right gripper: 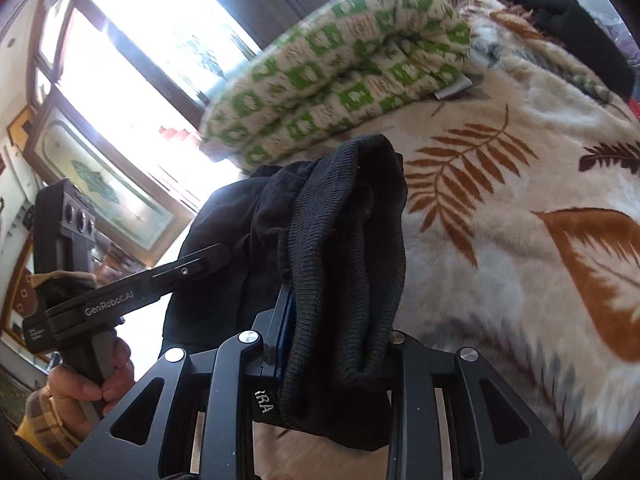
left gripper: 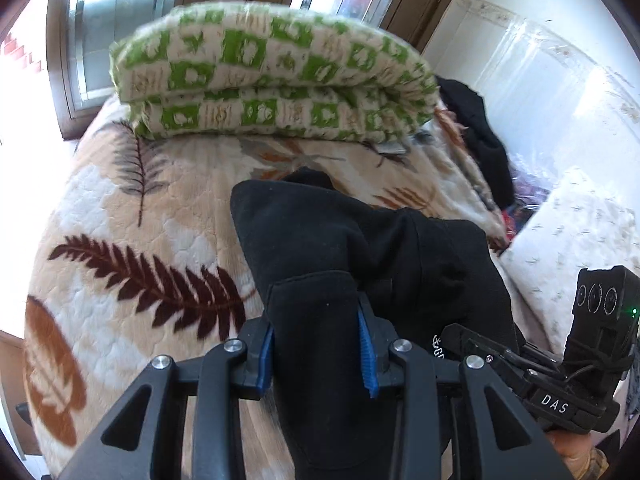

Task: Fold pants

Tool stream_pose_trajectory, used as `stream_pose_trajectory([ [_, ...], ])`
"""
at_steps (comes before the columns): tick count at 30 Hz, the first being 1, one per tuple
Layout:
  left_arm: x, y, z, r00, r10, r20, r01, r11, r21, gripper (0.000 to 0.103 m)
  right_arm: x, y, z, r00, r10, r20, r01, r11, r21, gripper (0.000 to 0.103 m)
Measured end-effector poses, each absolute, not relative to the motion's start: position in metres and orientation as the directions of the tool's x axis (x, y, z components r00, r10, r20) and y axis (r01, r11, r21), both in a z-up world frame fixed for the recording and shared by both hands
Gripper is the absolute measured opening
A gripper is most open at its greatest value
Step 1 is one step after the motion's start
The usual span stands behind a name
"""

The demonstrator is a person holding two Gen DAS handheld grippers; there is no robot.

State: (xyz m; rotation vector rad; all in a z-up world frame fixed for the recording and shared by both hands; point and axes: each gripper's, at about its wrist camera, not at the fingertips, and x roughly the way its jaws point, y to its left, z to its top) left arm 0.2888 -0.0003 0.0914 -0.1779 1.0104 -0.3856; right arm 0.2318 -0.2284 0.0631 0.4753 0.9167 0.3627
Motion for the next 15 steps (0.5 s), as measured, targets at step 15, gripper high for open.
stream_pose_trajectory([
  [15,0.277,0.019,0.076,0.518,-0.375,-0.768,0.234,0.926,-0.295,0.047,0.222,-0.250,0.044,0.588,0.382,-0.713,-0.050,0.897,0.439,0.050],
])
